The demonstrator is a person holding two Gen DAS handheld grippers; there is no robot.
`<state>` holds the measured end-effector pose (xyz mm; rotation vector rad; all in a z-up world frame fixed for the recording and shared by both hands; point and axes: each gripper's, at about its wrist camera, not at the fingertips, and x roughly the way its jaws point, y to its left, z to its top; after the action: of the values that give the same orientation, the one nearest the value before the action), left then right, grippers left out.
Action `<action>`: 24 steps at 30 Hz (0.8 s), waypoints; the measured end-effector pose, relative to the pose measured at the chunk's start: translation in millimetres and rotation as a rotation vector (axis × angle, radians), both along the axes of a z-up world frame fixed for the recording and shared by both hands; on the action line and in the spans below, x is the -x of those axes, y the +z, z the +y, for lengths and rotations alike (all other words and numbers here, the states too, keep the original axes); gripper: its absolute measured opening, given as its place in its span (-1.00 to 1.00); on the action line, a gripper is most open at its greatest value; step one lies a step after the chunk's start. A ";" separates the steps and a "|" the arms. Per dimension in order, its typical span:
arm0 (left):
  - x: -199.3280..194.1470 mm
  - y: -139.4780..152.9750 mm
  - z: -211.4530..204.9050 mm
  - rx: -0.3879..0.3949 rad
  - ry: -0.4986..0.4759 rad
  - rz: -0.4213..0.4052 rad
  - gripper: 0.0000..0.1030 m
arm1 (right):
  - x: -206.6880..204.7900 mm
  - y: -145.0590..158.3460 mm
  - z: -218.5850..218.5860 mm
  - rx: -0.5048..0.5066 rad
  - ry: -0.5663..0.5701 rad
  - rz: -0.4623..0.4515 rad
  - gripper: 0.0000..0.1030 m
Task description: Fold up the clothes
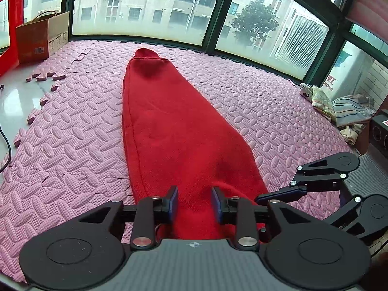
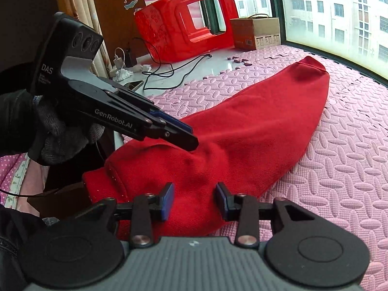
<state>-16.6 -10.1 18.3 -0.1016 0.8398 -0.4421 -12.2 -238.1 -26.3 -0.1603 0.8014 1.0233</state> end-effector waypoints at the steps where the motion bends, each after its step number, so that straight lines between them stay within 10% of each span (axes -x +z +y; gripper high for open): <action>1: -2.0 3.0 -1.9 0.000 -0.002 -0.008 -0.25 | -5.5 2.9 -5.9 -0.022 -0.017 0.014 -0.25; 10: -43.0 7.4 -31.9 0.005 -0.048 -0.016 -0.25 | -70.2 2.0 -38.4 -0.089 -0.172 0.098 -0.04; 24: -76.8 -20.4 -35.9 -0.005 -0.034 0.071 -0.35 | -88.2 -2.6 -18.8 -0.156 -0.028 0.089 0.04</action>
<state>60.2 -45.9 -2.1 -0.0987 0.9133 -0.4703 76.0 -256.9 -28.9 0.0294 0.7985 1.0677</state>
